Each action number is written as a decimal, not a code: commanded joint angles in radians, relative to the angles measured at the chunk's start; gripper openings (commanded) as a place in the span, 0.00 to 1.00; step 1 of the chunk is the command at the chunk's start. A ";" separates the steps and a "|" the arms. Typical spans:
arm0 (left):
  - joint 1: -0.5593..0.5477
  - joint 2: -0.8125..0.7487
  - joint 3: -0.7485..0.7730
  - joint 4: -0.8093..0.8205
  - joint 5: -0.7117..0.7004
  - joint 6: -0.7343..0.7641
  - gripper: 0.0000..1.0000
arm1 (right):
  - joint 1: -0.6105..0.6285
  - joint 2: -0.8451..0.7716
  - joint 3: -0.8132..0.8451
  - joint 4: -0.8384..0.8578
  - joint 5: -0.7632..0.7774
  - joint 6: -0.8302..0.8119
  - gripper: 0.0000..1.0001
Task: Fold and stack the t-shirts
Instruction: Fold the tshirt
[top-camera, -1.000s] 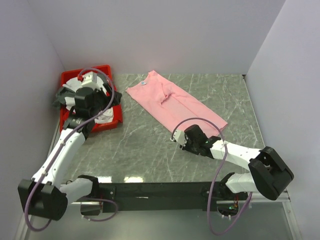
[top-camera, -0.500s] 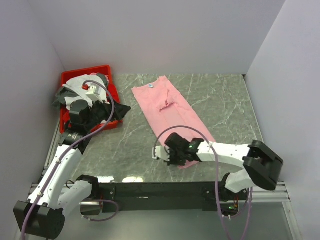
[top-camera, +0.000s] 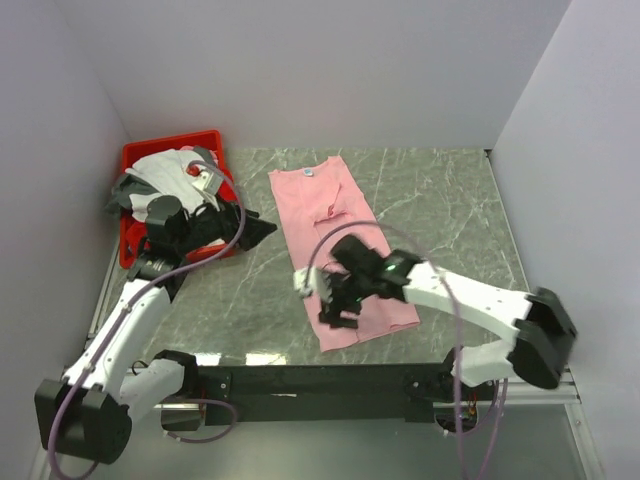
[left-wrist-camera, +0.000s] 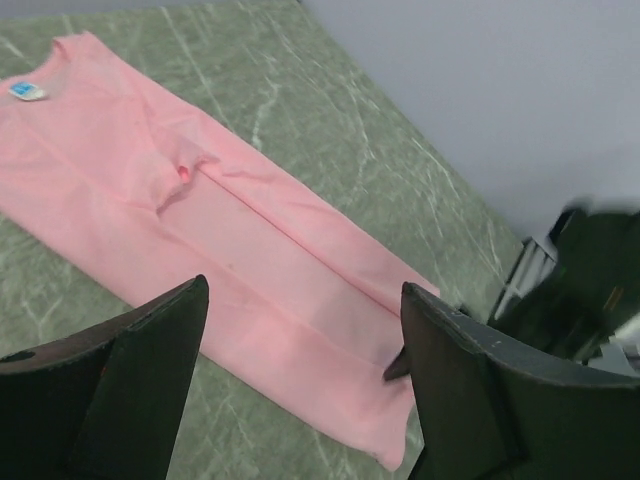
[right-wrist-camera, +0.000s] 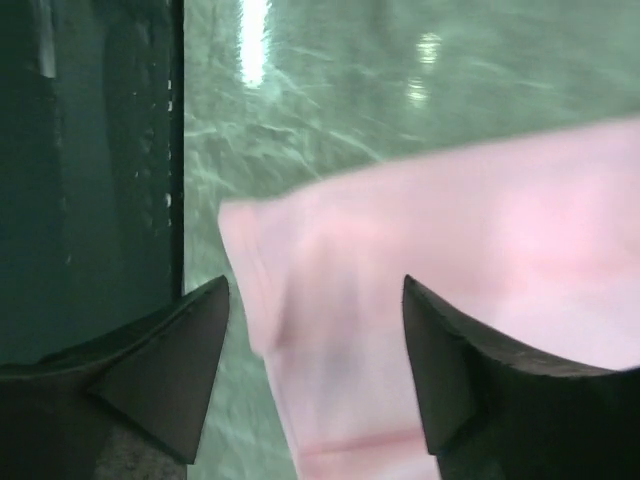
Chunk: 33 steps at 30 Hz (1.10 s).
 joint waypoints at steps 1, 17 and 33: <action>0.000 0.088 0.026 0.099 0.181 0.053 0.83 | -0.203 -0.180 0.025 -0.110 -0.142 -0.083 0.80; -0.916 0.241 -0.043 -0.119 -0.449 0.668 0.73 | -1.078 -0.317 -0.277 -0.581 -0.478 -1.296 0.88; -1.159 0.645 0.003 -0.078 -0.756 0.647 0.53 | -1.140 -0.291 -0.305 -0.587 -0.440 -1.323 0.87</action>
